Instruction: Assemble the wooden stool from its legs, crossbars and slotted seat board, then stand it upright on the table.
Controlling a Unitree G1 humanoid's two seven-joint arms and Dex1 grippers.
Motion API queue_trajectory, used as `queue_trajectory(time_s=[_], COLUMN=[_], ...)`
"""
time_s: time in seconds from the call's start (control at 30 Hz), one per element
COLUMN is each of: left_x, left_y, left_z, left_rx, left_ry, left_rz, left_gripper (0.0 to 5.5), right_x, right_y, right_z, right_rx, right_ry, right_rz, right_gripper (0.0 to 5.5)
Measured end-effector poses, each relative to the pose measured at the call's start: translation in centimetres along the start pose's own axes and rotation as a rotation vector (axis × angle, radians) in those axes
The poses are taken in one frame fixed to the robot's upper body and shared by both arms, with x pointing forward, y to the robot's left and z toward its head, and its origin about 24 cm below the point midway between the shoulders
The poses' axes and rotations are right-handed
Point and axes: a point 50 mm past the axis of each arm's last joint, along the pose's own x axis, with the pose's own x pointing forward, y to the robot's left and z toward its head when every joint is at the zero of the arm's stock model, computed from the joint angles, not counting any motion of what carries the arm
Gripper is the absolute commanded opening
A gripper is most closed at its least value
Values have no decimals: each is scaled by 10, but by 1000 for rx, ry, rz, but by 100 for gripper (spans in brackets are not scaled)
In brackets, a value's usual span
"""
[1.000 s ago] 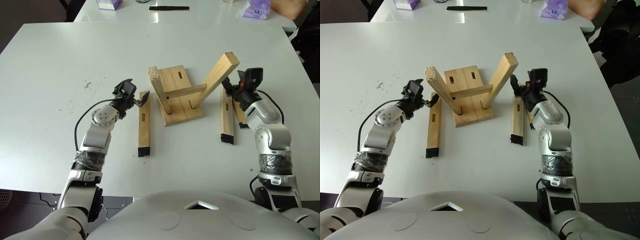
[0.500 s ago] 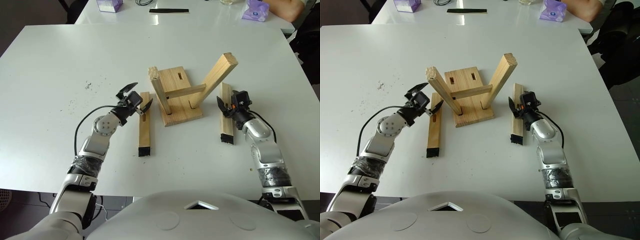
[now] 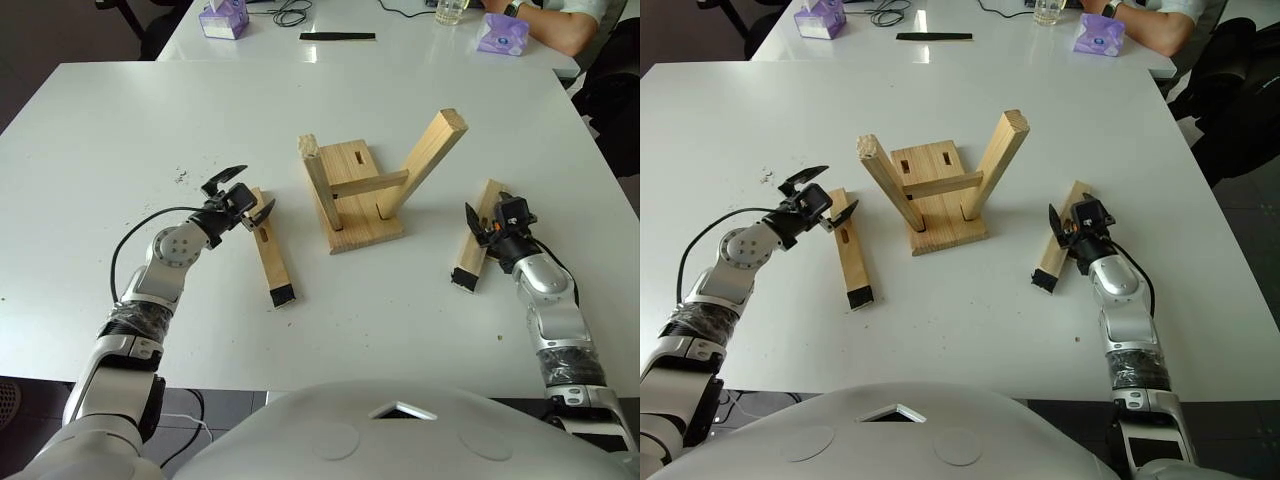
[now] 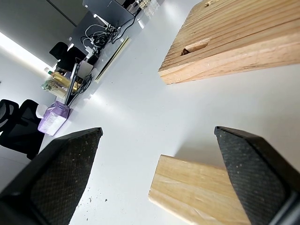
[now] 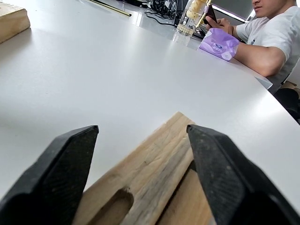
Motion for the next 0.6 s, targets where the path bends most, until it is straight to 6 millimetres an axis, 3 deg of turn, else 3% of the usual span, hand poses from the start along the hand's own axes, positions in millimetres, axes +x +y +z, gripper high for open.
queue_trajectory(time_s=[0.1, 0.3, 0.43, 0.53, 0.6], left_x=[-3, 5, 25, 22, 19], left_y=[6, 19, 50, 39, 26], left_z=[-1, 5, 66, 100, 103], left_rx=[-13, -227, -329, -324, -336], left_ry=[-6, -32, -249, -352, -341], left_rz=[-12, 53, 81, -70, -136], left_gripper=[446, 446, 446, 446, 446], right_x=[-3, -7, -6, -10, -16], right_y=[-4, -1, 15, 16, 12], right_z=[-1, 12, 44, 66, 75], right_rx=[-7, -70, -73, -97, -144], right_ry=[4, -2, -96, -135, -130], right_rz=[-9, 21, 140, 251, 308], right_gripper=[349, 349, 349, 349, 349])
